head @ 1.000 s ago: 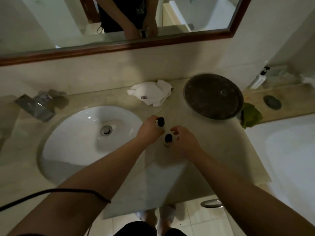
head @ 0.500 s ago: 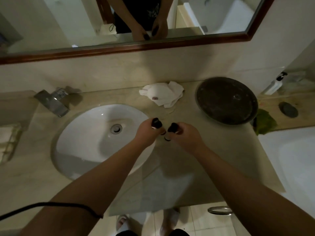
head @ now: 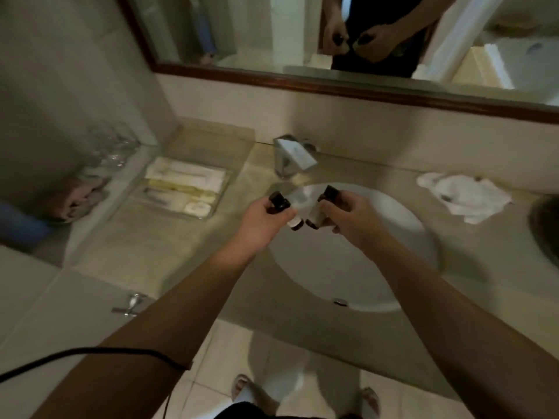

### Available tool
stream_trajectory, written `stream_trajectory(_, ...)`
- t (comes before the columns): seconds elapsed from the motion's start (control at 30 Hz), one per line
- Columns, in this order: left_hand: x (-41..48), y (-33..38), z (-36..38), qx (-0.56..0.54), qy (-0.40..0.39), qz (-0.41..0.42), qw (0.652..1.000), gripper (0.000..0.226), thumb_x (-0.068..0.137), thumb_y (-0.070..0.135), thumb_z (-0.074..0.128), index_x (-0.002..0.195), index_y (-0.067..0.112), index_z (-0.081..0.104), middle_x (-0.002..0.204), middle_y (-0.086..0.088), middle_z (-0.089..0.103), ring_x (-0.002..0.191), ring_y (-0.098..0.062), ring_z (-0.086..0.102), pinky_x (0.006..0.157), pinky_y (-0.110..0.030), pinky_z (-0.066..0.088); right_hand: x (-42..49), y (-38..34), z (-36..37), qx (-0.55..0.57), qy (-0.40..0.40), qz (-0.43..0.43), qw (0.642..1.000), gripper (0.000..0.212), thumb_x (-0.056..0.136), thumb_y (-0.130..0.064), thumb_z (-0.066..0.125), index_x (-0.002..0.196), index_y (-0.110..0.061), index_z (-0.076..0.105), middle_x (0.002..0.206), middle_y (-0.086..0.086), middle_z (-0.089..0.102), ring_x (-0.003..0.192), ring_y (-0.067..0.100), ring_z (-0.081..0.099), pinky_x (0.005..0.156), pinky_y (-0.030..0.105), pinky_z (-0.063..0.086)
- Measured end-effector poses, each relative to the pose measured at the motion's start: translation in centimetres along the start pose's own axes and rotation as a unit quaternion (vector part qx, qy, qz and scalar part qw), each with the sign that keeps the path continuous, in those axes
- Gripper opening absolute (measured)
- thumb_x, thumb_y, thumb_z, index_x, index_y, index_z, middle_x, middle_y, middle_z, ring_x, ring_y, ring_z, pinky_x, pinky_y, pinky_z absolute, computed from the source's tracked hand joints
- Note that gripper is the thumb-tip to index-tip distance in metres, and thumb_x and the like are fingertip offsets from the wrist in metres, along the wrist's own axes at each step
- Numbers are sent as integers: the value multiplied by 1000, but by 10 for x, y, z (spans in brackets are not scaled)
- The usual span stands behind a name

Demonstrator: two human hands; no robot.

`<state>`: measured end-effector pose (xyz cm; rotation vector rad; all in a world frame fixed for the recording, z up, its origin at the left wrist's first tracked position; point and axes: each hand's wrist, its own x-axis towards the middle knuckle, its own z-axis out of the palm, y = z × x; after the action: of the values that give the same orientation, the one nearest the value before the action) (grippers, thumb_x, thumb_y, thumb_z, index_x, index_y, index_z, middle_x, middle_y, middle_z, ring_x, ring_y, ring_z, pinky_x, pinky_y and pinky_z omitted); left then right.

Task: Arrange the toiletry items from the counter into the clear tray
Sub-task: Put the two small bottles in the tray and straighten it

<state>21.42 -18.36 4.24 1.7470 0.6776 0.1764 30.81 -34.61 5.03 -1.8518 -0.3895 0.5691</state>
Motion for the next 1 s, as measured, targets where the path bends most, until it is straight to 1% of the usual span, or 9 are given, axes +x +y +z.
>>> stream_trajectory(0.07,1,-10,-48,-2,15,-5,1000,20,83,23,71,99,11,67,80,2,65,70,-9,58,63,-20,44,9,-16,44,-7,-27,-8,1000,13,91,-27,62,104,-23,65,97,0,72,84,15,71,67,28,53)
stream_trajectory(0.13,3,-20,-90,-4,33,-6,999,19,83,21,71,98,11,67,79,4,64,70,-6,57,63,-18,43,17,-31,84,-3,-46,-10,999,15,92,-27,62,106,-23,64,99,-1,71,86,15,70,69,26,54)
stream_trajectory(0.3,19,-45,-168,8,77,-5,997,13,79,17,75,84,14,63,71,7,59,62,-3,53,59,-16,42,44,-51,158,-22,-71,14,997,25,91,-26,65,114,-17,61,104,5,68,91,21,69,79,35,59)
stream_trajectory(0.47,41,-59,-225,76,90,-19,993,24,69,16,82,80,19,60,75,4,61,69,-14,58,65,-30,48,90,-62,201,-72,-119,13,990,30,87,-27,68,115,-19,59,106,6,67,92,25,69,82,48,59)
stream_trajectory(0.6,65,-58,-261,170,57,-13,984,32,75,13,76,106,18,68,88,-2,63,77,-15,59,67,-22,47,123,-68,226,-100,-131,-18,986,24,77,-41,70,93,-26,58,95,-2,64,86,21,68,79,51,59)
stream_trajectory(0.73,102,-66,-289,239,38,20,970,25,79,22,74,103,18,74,93,-8,72,79,-17,66,74,-30,53,150,-72,247,-160,-163,-48,972,10,82,-38,67,87,-33,59,89,-9,65,81,12,66,77,46,58)
stream_trajectory(0.8,124,-70,-300,260,35,13,965,29,79,28,75,106,18,73,94,-2,71,82,-14,64,74,-26,49,161,-76,254,-192,-159,-39,968,15,85,-33,66,98,-30,61,95,-8,67,79,6,63,69,32,55)
stream_trajectory(0.87,145,-75,-307,274,32,20,961,31,80,26,73,109,16,71,96,1,67,85,-10,60,75,-20,42,172,-76,262,-228,-157,-26,961,26,87,-25,66,112,-24,60,98,-7,62,80,5,61,61,19,44)
stream_trajectory(1.0,185,-92,-314,310,-25,71,948,27,84,11,65,111,11,68,99,-2,61,85,-11,54,70,-17,39,188,-75,280,-284,-143,-10,948,30,87,-22,64,117,-21,61,103,-2,63,93,17,61,76,28,48)
